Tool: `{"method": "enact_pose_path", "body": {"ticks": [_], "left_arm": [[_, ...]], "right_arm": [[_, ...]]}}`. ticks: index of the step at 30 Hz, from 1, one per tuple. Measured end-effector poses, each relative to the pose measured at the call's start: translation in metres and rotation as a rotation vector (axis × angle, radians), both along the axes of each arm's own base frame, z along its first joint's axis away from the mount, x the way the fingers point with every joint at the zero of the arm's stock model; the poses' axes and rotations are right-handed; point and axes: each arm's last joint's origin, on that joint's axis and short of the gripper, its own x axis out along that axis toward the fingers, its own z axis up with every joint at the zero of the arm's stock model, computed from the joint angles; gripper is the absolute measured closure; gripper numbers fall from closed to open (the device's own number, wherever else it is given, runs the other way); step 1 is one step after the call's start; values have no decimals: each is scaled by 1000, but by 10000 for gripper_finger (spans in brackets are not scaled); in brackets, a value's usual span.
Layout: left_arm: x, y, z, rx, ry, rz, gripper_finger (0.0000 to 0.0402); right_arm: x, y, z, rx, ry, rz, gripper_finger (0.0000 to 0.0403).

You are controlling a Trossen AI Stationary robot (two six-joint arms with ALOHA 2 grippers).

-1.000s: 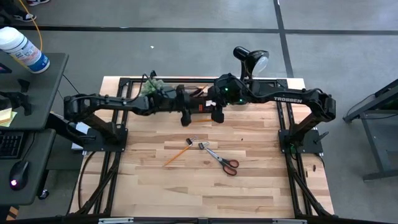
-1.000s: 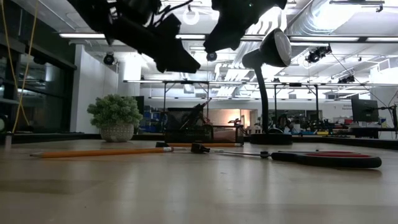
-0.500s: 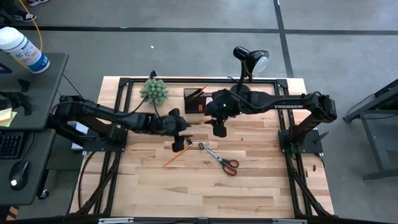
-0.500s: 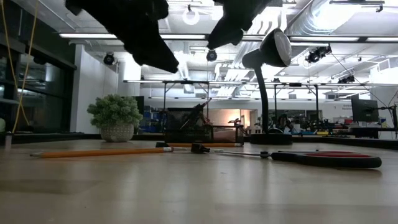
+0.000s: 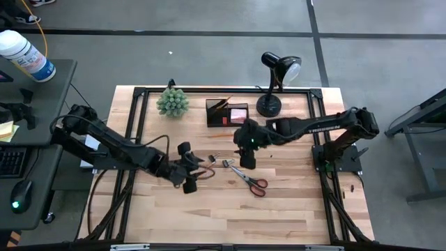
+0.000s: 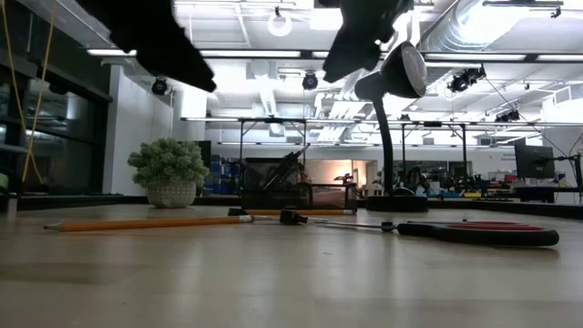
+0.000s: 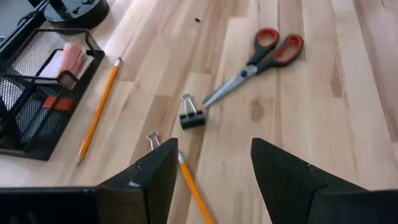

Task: Pick and place office supplies into organizer
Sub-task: Put the black scissors into the black desk organizer

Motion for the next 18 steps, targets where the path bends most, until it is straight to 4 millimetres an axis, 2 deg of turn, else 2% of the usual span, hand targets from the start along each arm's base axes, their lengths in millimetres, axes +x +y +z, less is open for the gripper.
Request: {"method": "enact_pose_path", "body": {"ticks": [5, 11, 18], "left_arm": [[-10, -18, -3, 20, 35, -46, 217], [-23, -45, -2, 16, -9, -76, 219], [-39, -70, 0, 30, -95, -56, 218]], "right_arm": [[-8, 32, -2, -18, 16, -119, 241], [-25, 67, -7, 18, 47, -305, 243], [-47, 106, -11, 69, 110, -297, 245]]}}
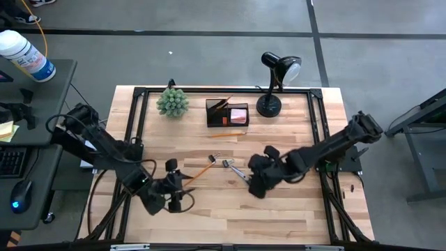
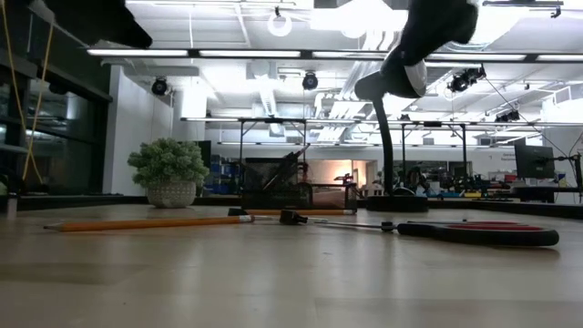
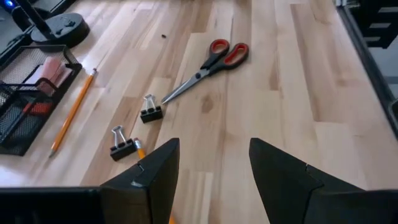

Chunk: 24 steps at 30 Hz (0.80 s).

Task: Pick and place office supplies into organizer
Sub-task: Put the black scissors into the black desk organizer

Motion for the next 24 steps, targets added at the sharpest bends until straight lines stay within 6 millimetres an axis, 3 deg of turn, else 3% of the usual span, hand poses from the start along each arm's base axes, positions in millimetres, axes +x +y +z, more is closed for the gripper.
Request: {"method": "enact_pose_path", "body": {"ticks": [5, 11, 19, 24], "left_arm": [[-2, -2, 0, 3, -6, -1, 218], [-1, 0, 1, 28, -27, 30, 218], [-1, 1, 2, 62, -50, 65, 218], [-1, 2, 1, 78, -53, 77, 218]], "right_arm": [[-13, 22, -13, -42, 106, 68, 245], [-12, 41, -38, -97, 206, 161, 246], [4, 41, -78, -63, 380, 175, 240], [12, 32, -93, 1, 443, 217, 251]]}}
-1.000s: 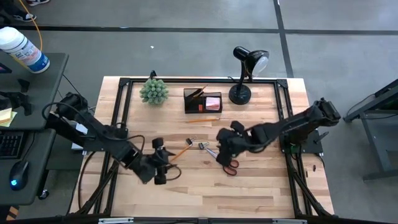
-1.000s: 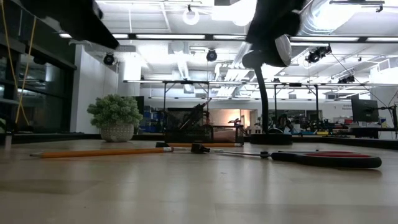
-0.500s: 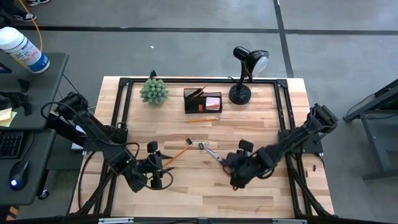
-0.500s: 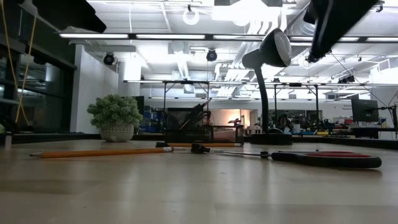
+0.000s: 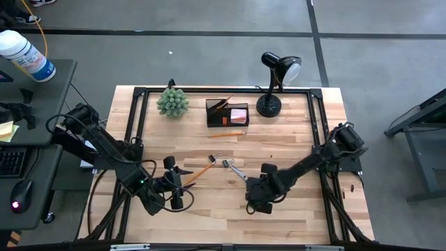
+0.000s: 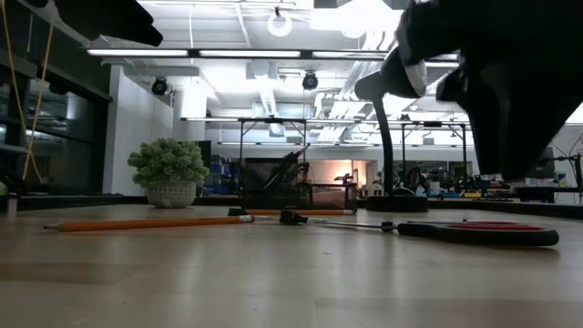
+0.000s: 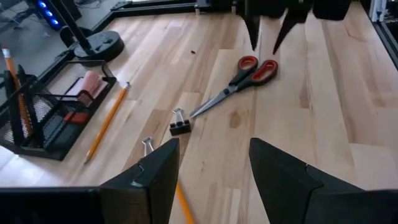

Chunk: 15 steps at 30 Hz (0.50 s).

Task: Pick and place office supplies into organizer
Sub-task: Put the black scissors into the black desk organizer

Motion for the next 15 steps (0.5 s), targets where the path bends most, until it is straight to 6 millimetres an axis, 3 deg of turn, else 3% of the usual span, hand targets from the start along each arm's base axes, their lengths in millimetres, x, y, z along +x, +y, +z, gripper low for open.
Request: {"method": "enact_pose_path", "body": {"ticks": [6, 15], "left_arm": [[2, -1, -4, 14, 0, 16, 218], [6, -5, -17, 15, 31, 20, 218]], "right_arm": [[-3, -14, -20, 90, 42, -31, 256], [4, -27, -31, 140, -1, -41, 252]]}}
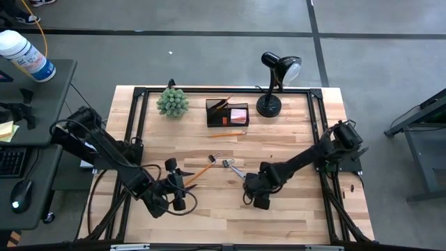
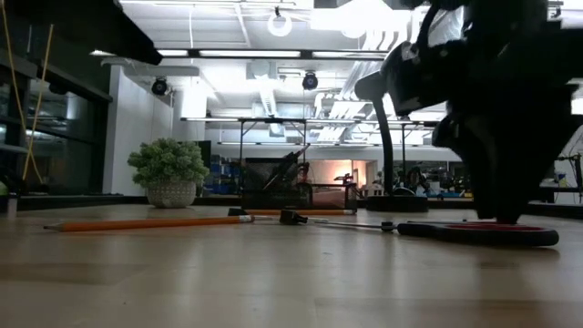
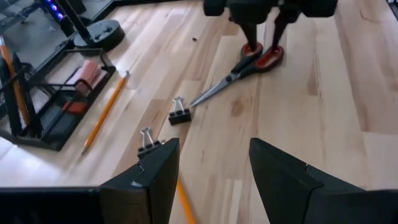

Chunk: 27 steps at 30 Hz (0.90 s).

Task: Pick and place office supplies into organizer
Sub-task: Put the black scissors into the black desk organizer

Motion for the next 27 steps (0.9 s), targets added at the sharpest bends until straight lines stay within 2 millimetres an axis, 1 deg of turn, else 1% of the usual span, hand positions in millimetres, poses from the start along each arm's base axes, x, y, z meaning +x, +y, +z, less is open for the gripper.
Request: {"method": "enact_pose_path", "body": {"ticks": [6, 12, 16, 22, 27], "left_arm": [[2, -2, -5, -22, -1, 12, 218], [2, -2, -5, -21, -2, 13, 218], [2, -2, -5, -20, -1, 12, 218], [2, -2, -5, -16, -4, 15, 218], [2, -2, -5, -14, -2, 14, 218]], "right_arm": [[0, -11, -8, 19, 13, -29, 251], [1, -10, -15, 99, -26, -37, 259], [-1, -11, -18, 111, -24, -81, 280], [-2, -12, -19, 112, -23, -91, 319], [-1, -13, -19, 122, -21, -101, 334]]}}
